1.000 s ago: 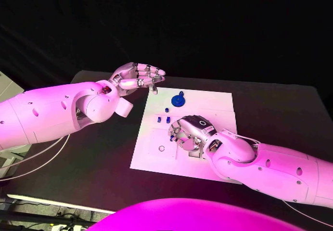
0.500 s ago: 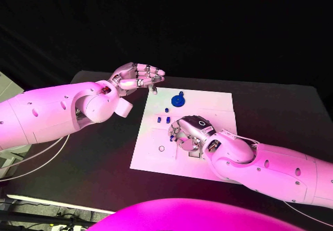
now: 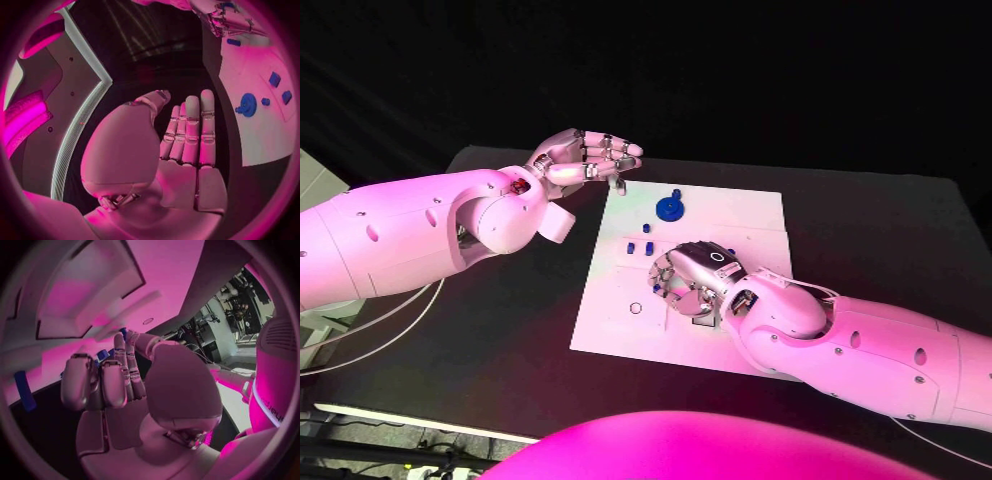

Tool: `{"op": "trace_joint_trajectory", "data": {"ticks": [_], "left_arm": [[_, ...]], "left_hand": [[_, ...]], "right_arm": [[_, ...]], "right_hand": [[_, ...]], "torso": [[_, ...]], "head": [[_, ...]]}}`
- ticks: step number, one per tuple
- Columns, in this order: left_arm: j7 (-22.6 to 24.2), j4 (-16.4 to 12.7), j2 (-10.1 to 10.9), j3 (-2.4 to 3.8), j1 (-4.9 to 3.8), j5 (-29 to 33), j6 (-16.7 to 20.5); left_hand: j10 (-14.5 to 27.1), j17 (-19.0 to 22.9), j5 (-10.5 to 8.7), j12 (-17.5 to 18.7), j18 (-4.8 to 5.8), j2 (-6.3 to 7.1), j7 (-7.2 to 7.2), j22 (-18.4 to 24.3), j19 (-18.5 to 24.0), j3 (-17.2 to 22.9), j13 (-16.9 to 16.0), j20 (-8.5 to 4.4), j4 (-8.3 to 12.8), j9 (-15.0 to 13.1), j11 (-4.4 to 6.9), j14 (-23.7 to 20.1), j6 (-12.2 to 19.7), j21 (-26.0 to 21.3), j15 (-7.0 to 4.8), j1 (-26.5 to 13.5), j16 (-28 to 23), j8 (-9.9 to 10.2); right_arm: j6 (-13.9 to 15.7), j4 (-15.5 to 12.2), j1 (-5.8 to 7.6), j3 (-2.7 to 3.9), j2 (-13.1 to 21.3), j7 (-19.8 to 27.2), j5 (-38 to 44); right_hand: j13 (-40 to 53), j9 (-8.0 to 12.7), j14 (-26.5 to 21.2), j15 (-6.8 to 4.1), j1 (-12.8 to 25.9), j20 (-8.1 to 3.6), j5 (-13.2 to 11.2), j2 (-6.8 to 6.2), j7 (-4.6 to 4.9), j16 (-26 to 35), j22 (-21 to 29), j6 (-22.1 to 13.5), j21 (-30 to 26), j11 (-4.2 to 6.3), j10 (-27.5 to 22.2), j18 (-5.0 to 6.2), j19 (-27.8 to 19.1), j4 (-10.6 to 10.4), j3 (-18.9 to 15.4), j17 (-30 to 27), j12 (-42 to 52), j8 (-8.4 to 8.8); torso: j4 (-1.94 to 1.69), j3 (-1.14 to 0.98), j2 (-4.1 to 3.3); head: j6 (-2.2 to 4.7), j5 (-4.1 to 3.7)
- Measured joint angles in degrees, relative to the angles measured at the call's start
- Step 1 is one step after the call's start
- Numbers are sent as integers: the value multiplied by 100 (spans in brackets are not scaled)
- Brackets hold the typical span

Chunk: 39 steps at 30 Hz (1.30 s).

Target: Assemble the parts on the task board

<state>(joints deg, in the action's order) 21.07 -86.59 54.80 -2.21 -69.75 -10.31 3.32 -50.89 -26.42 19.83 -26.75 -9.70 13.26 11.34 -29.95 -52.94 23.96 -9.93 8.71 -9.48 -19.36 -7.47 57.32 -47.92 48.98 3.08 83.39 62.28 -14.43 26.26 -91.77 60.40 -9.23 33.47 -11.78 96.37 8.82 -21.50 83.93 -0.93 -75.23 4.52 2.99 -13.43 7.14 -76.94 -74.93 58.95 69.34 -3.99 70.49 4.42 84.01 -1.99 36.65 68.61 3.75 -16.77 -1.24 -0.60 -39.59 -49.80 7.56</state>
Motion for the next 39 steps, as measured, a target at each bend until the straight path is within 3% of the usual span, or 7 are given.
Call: {"op": "trace_joint_trajectory", "data": {"ticks": [7, 10, 13, 18, 25, 30, 39], "left_arm": [[-2, 1, 5, 0, 0, 0, -1], [-3, 2, 8, 0, 0, 0, -2], [-5, 2, 10, 0, 0, 0, -3], [-9, 5, 10, -1, 0, 0, -6], [-14, 22, 6, -2, 0, 0, -14], [-16, 37, 2, -3, 1, 0, -24], [-19, 42, 4, -7, 3, 1, -50]], "left_hand": [[0, 0, 0, 0, 0, 0, 0, 0, 0, 0, 0, 0, 0, 0, 0, 0, 0, 0, 0, 0, 0, 0], [0, 0, 0, 0, 0, 0, 0, 0, 0, 0, 0, 0, 0, 0, 0, 0, 0, 0, 0, 0, 0, 0], [0, 0, 0, 0, 0, 0, 0, 0, 0, 0, 0, 0, 0, 0, 0, 0, 0, 0, 0, 0, 0, -1], [0, 0, 0, 0, 0, 0, 0, 0, 0, 0, -1, 0, 0, 0, 0, 0, 0, 0, 0, 0, 0, -1], [-15, 0, 0, -1, 0, 0, 0, -1, 0, 0, 4, 0, 0, 0, -15, 0, 0, 0, 0, 0, 0, -1], [-15, 3, 0, -1, 0, 0, 0, -1, 0, 0, 4, 0, 0, 0, -15, 0, 0, 0, 0, 0, 0, -1], [-15, 4, 0, -2, 0, -22, 0, -1, 0, 0, 4, 0, 0, 0, -15, 0, 0, 0, 0, 22, 0, -1]], "right_arm": [[-24, -7, 2, 0, 10, 10, 9], [2, -7, -2, -5, 15, 10, 11], [54, -6, -10, -15, 38, 8, 11], [200, -108, -13, -20, 165, -8, 11], [378, -472, 77, 19, 527, -6, -40], [391, -758, 245, 98, 978, -2, -174], [-46, -837, 624, 191, 1558, -79, -342]], "right_hand": [[-102, 24, 19, 23, 60, 6, 0, -60, 62, 20, 1, -74, -313, -67, -359, 0, 0, -7, -54, -56, 1, 105], [-195, 46, 16, 77, 60, 88, 0, -60, 99, 179, 1, -179, -681, -98, -676, 0, -45, -8, -150, -273, 0, 197], [-299, 130, -85, 176, 23, 145, 0, -72, 86, 499, 272, -432, -1473, -176, -1089, 176, -271, -5, -445, -754, 0, 429], [-435, 204, -217, 216, -310, 196, 23, 79, 0, 599, 524, -593, -1938, -252, -1480, 177, -340, -125, -1157, -1025, 172, 673], [-447, 215, -216, 215, -449, 198, 23, 128, 0, 528, 484, -592, -1840, -255, -1510, 177, -330, -257, -1347, -973, 360, 710], [-440, 220, -9, 153, -476, 152, 23, 145, 52, 133, 71, -434, -1021, -154, -1292, 178, -26, -356, -1320, -472, 647, 732], [-482, 238, -10, 153, -440, 143, 23, 57, 66, 61, 2, -372, -890, -163, -1312, 114, -18, -471, -1354, -376, 704, 777]], "torso": [[1, -1, 2], [1, -2, 2], [1, -2, 2], [1, -4, 3], [6, -2, 14], [15, 1, 14], [48, -7, 19]], "head": [[-1, -3], [2, -5], [7, -9], [16, -22], [64, -45], [109, -76], [146, -111]]}}
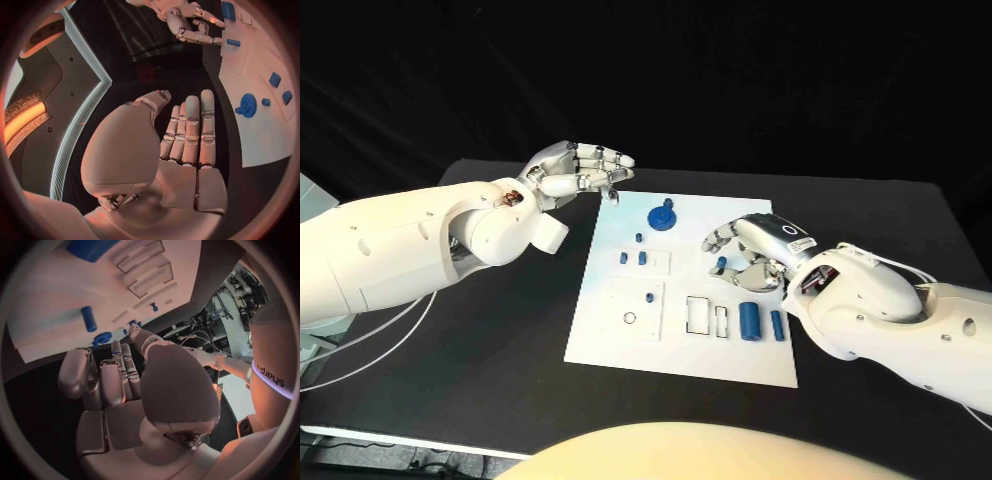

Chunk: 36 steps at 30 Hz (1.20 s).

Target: Assemble the parts on the task board

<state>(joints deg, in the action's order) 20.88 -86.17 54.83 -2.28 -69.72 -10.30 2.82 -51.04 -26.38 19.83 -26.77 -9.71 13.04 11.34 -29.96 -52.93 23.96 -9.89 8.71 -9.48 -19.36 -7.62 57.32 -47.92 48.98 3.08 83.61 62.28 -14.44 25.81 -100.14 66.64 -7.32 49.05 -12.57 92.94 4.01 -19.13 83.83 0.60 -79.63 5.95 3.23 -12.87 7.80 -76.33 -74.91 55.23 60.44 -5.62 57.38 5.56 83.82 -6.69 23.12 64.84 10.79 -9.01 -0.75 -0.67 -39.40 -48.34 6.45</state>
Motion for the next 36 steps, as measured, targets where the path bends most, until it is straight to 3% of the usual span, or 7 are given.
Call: {"op": "trace_joint_trajectory", "data": {"ticks": [3, 6, 15, 19, 36], "left_arm": [[0, 0, -3, 0, 0, 0, -8], [-1, 0, -4, -1, 3, 0, -13], [-3, 0, -6, -2, 7, 0, -22], [-4, 0, -6, -2, 8, 0, -23], [-5, -5, -6, -3, 9, 2, -25]], "left_hand": [[0, 0, 0, 0, 0, 0, 0, 0, 0, 0, 0, 0, 0, 0, 0, 0, 0, 0, 0, 0, 0, 0], [1, 0, 0, -1, 0, 0, 0, 0, 0, 0, 0, 0, 0, 0, 0, 0, 0, 0, 0, 0, 0, 0], [2, 0, 0, -1, 0, 0, 0, 0, 0, 0, 0, 0, 0, 0, 2, 0, 0, 0, 0, 0, 0, 0], [3, -1, 0, -1, 0, 0, 0, 0, 0, 0, -1, 0, 0, 0, 2, 0, 0, 0, 0, 0, 0, 0], [4, -1, 0, -1, 0, 0, 0, 9, 0, -17, 12, 0, 17, -7, 3, 0, 0, 0, 0, 0, 0, 0]], "right_arm": [[-161, 76, 44, 2, 43, -35, -8], [-307, 174, 65, 3, 42, -59, -8], [-607, 436, 84, 0, -71, -109, 26], [-695, 495, 85, -5, -141, -121, 47], [-900, 713, 67, -54, -402, -141, 92]], "right_hand": [[-14, 22, 0, 0, -70, 0, 0, -66, -49, 30, 63, -13, -189, -36, -222, 0, 0, -119, -239, -110, -38, 80], [-14, 33, 21, 21, -250, 33, 0, -19, -100, 49, 121, -27, -331, -66, -356, 1, -33, -275, -515, -187, -37, 116], [-4, 39, -1, 43, -457, 33, 0, 20, -127, 49, 126, -37, -356, -74, -404, 8, -34, -389, -629, -206, 94, 160], [13, 39, -1, 43, -551, 33, 0, 87, -158, 14, 58, -5, -237, -18, -223, 9, -34, -476, -536, -143, 249, 160], [-2, 4, 8, -33, -434, -21, 0, 141, -77, -45, -4, 243, 149, 114, 461, 12, 20, -634, 141, -78, 250, 160]], "torso": [[4, -6, 1], [3, -7, 1], [-4, -6, -3], [-4, -2, -3], [-6, 0, -2]], "head": [[8, -8], [10, -20], [2, -26], [-2, -29], [-14, -26]]}}
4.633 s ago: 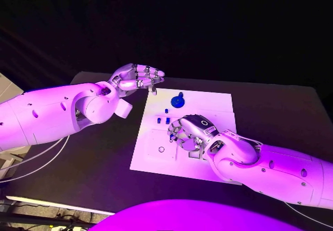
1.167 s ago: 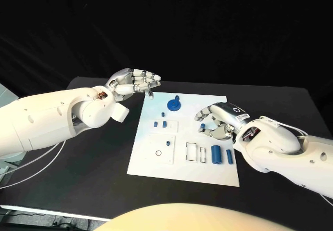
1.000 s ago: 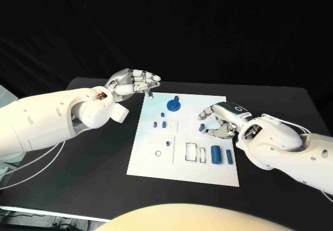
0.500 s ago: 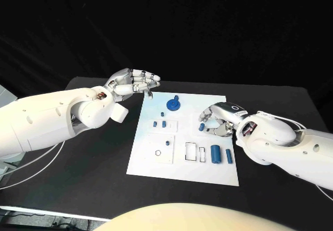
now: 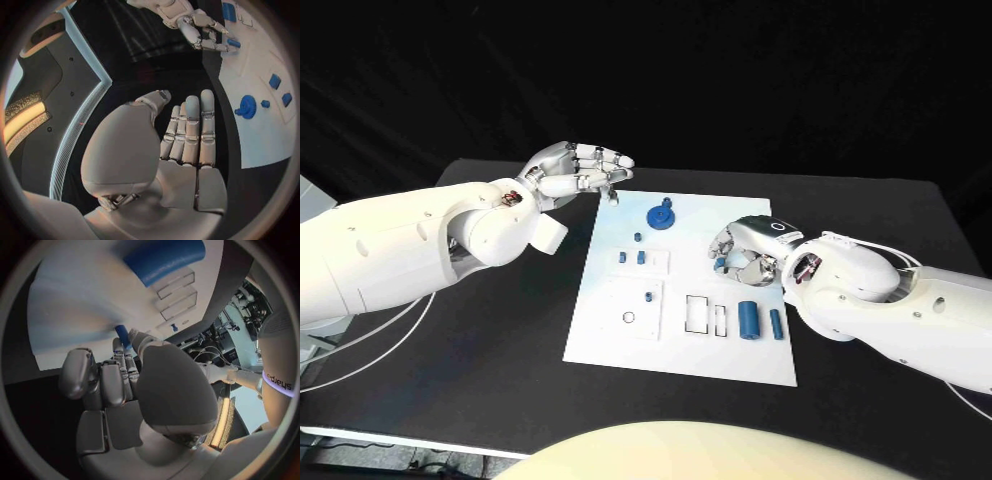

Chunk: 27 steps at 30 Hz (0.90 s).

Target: Assemble the parts on the task board

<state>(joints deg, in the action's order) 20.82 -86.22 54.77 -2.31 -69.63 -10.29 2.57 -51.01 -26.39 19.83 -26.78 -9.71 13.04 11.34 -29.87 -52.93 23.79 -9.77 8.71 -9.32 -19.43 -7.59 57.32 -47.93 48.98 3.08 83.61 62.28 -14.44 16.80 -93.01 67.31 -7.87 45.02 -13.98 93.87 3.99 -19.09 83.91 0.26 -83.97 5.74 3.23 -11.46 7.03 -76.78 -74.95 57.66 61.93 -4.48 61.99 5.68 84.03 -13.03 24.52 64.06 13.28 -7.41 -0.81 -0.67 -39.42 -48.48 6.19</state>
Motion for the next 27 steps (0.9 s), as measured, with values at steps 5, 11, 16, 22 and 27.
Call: {"op": "trace_joint_trajectory", "data": {"ticks": [5, 11, 16, 22, 27], "left_arm": [[0, -1, 6, 0, 0, 1, 0], [0, -3, 7, 0, 0, 1, 0], [-2, -3, 7, 0, 0, 1, 0], [-4, 2, 7, 0, 0, 2, 0], [-4, 9, -1, 0, 1, 2, 0]], "left_hand": [[0, 0, 0, 0, 0, 0, 0, 0, 0, 0, 0, 0, 0, 0, 0, 0, 0, 0, 0, 0, 0, 0], [0, 0, 0, 0, 0, 0, 0, 0, 0, 0, 0, 0, 0, 0, 0, 0, 0, -24, 0, 0, 0, 0], [0, 0, 0, 0, 0, 0, 0, 5, 0, 0, 5, 0, 0, 1, 0, 0, 0, -24, 0, 0, -22, 0], [-21, 0, 0, 0, 0, 0, 0, 5, 0, 0, 5, 0, 0, -5, -20, 0, 0, -24, 0, 0, -22, 0], [-21, 0, 0, 0, 0, 0, 0, 5, 0, 0, 4, 0, 0, -4, -21, 0, 0, -24, 0, 0, -22, 0]], "right_arm": [[-10, 46, -7, -9, -26, -5, 8], [-2, 71, -7, -14, -47, -29, 48], [20, 59, -11, -19, -62, -52, 102], [130, -36, -15, -24, -28, -75, 166], [247, -146, 5, -9, 14, -86, 199]], "right_hand": [[-4, -38, 11, -29, 8, -10, 0, 8, -1, 0, 0, 120, 54, 8, 113, 0, -4, 21, 156, 17, -65, -34], [0, -150, 15, -94, 35, -97, -7, 39, -33, -19, 1, 343, 228, 45, 387, -37, -7, 218, 489, 69, -118, -191], [1, -277, 3, -161, -25, -145, -11, 99, -30, -51, 1, 419, 357, -74, 515, -86, -2, 585, 869, 129, -130, -342], [1, -367, 2, -162, -25, -166, 8, 99, -49, -50, 1, 478, 481, -117, 558, -87, -17, 614, 861, 151, -128, -434], [1, -388, 22, -182, -17, -186, 9, 108, -38, -72, 1, 490, 546, -127, 568, -87, -2, 628, 875, 158, -120, -451]], "torso": [[1, 1, 1], [5, 4, 5], [5, 3, 8], [5, 3, 9], [5, 4, 12]], "head": [[-9, 3], [-13, 5], [-14, 8], [-10, 12], [-7, 19]]}}
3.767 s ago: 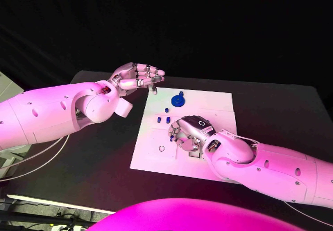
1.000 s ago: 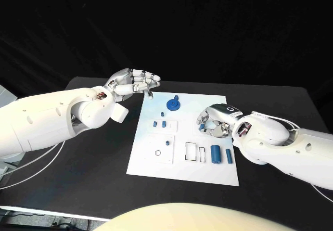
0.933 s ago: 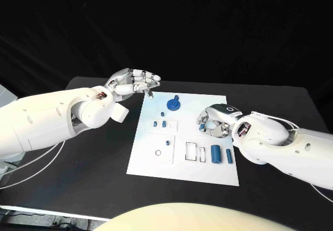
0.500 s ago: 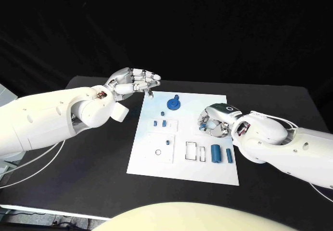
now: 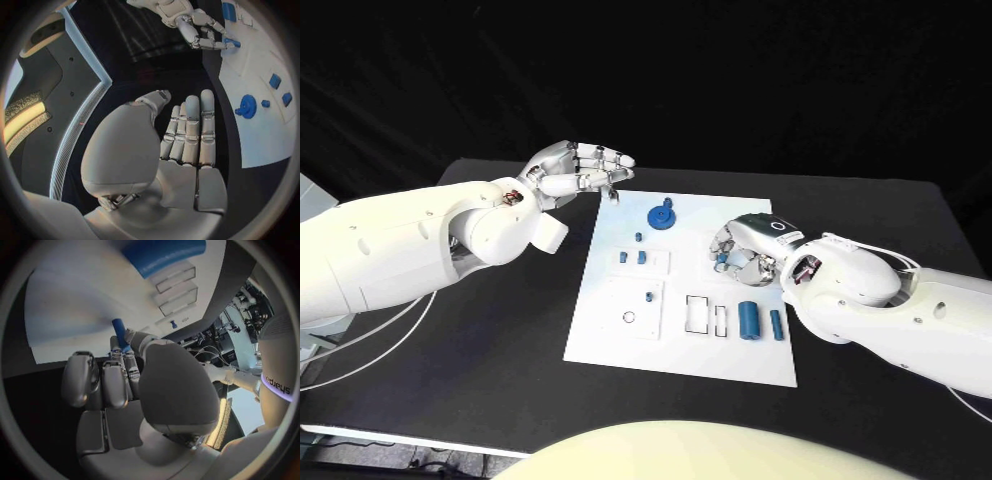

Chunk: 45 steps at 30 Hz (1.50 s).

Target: Assemble the parts on the task board

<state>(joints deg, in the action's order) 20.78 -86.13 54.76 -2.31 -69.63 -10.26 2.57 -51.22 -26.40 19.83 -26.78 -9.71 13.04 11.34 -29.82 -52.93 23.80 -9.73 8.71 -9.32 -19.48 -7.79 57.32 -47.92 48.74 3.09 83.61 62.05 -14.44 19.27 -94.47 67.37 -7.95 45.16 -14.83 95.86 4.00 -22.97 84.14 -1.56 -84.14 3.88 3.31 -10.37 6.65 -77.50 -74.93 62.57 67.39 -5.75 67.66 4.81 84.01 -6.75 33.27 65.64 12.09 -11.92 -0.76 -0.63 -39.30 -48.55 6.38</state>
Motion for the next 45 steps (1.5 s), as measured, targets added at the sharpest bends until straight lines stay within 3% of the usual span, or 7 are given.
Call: {"op": "trace_joint_trajectory", "data": {"ticks": [10, 15, 22, 32, 36, 45], "left_arm": [[0, 24, -25, 0, 2, 2, 0], [0, 26, -35, 0, 3, 2, -2], [0, 30, -60, 0, 12, 3, -5], [2, 40, -86, 0, 29, 7, -7], [2, 40, -90, 0, 30, 8, -7], [2, 34, -86, 0, 31, 10, -7]], "left_hand": [[0, 0, 0, 0, 1, 0, 0, 0, 0, 0, 0, 0, 0, 1, 0, 0, 0, 0, 0, 0, 0, 0], [0, 0, 0, 0, 0, 0, 0, 0, 0, 0, -1, 0, 0, 1, 0, 0, 0, 0, 0, 0, 0, 0], [0, 0, 0, 0, 0, 0, 0, -1, 0, 0, -1, 0, 0, 1, 0, 0, 0, 0, 0, 0, 0, 0], [0, 0, 0, 0, 0, 0, -21, -1, 0, 0, 7, 0, 0, 2, 0, 0, -21, 0, 0, 0, 0, 0], [0, 0, 0, 0, 0, 0, -21, -1, 0, 0, 8, 0, 0, 2, 0, 0, -21, 0, 0, 0, 0, 0], [0, 0, 0, 0, 0, 0, -21, -1, 0, 0, 8, 0, 0, -3, 0, 0, -21, 0, 0, 0, 0, 0]], "right_arm": [[275, -647, 213, 94, 176, 7, -11], [394, -797, 219, 98, 19, 28, -54], [526, -823, -60, 80, -511, 145, -120], [600, -494, -514, 12, -1155, 361, -161], [600, -353, -618, -13, -1301, 423, -165], [558, -87, -717, -47, -1449, 468, -97]], "right_hand": [[0, -22, -21, -21, 30, 0, -1, 28, 9, 0, 1, 8, 62, -11, 11, 0, 0, 1, 0, 14, 4, -4], [0, -28, -21, -21, 30, 0, -2, 27, 9, 0, 1, 8, 62, -16, 16, 0, 0, 15, -14, 21, 4, -26], [0, -39, -21, -20, 31, 1, -9, 26, 9, 0, 2, 7, 62, -16, 16, 0, 0, 15, -14, 8, 4, -26], [0, -44, -21, -20, 31, 1, -25, 25, 10, 0, 2, 6, 62, -16, 16, 0, 0, 15, -14, 0, 4, -26], [0, -44, -22, -20, 32, 1, -30, 25, 10, 0, 2, 6, 62, -16, 16, 0, 0, 15, -14, 0, 5, -26], [0, -49, -21, -20, 71, 1, -2, 32, 10, 0, 3, 5, 62, -16, 16, 0, 0, 21, -7, -11, 10, -25]], "torso": [[-2, 2, 1], [4, 1, -1], [3, -3, -1], [-7, 4, -12], [-6, 2, -12], [1, 2, -15]], "head": [[10, 21], [10, 43], [8, 68], [-26, 171], [-52, 219], [-79, 231]]}}
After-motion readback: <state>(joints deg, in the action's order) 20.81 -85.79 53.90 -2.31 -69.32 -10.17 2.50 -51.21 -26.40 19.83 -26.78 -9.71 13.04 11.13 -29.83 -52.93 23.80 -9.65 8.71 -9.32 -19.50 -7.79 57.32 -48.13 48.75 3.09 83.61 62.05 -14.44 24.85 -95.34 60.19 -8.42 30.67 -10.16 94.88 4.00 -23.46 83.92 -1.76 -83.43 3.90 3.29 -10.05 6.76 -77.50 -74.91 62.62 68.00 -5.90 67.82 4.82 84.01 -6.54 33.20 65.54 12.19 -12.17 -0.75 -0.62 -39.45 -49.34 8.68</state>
